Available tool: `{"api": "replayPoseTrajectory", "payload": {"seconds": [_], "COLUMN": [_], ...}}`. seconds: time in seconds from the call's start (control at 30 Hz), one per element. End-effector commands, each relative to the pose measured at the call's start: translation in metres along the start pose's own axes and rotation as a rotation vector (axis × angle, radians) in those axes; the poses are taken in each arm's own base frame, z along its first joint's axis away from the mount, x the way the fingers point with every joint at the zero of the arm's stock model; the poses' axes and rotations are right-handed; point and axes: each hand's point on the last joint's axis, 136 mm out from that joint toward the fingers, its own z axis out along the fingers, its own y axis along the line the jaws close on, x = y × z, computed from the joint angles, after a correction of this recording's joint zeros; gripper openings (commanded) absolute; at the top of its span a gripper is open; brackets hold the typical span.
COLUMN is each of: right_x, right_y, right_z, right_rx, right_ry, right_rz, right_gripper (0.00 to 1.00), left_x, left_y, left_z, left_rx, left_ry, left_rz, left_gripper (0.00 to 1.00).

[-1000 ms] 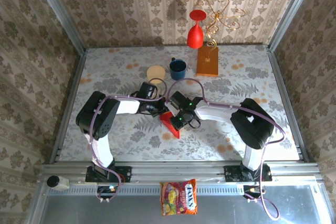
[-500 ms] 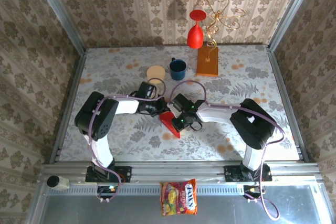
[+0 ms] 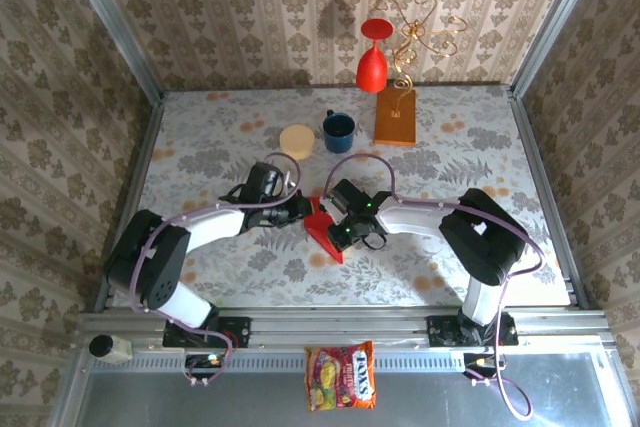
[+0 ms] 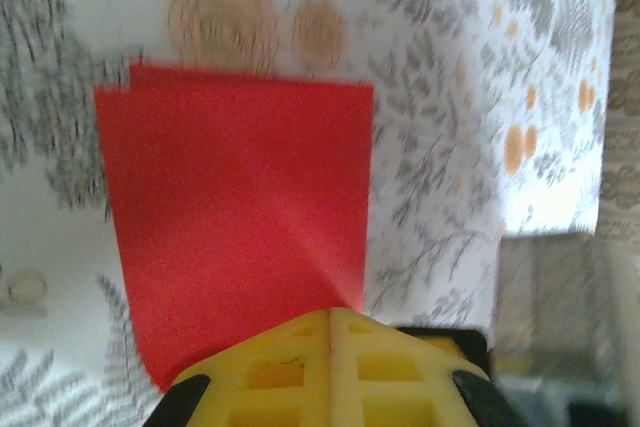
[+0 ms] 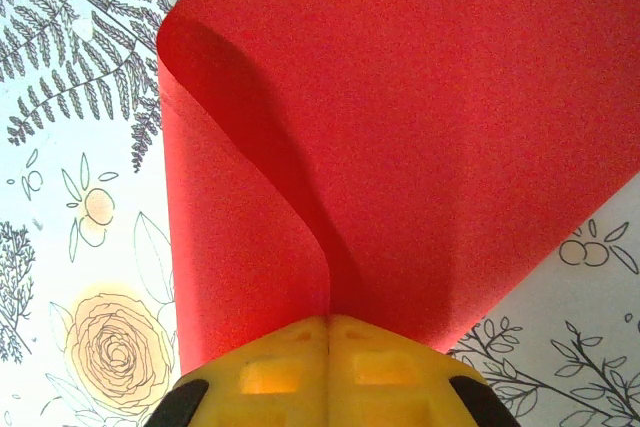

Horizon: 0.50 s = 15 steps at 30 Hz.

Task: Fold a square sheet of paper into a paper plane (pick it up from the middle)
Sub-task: Third fold the triangle at the center of the table.

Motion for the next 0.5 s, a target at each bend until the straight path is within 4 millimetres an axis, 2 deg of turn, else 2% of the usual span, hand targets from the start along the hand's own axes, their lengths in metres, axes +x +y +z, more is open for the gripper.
{"api": "replayPoseTrajectory", "payload": {"seconds": [0.0, 0.2, 0.47], "right_x": [0.036, 0.038, 0.039], "right_y": [-0.015, -0.016, -0.016], "right_z": [0.015, 0.016, 0.017], "right_rx": [0.041, 0.042, 0.042], "right_ry": [0.116, 0.122, 0.126], "right_rz": [0.03, 0.031, 0.037], "right_gripper": [0.0, 0.0, 0.0], "left_x": [0.014, 0.026, 0.025], "left_y": [0.0, -0.002, 0.002], "left_z": [-0.002, 0.004, 0.019], "left_rx": [-0.001, -0.001, -0.001], "left_ry": [-0.001, 0.012, 0.027], "left_rz": [0.016, 0.042, 0.043], "left_gripper": [0.0, 0.0, 0.0]}}
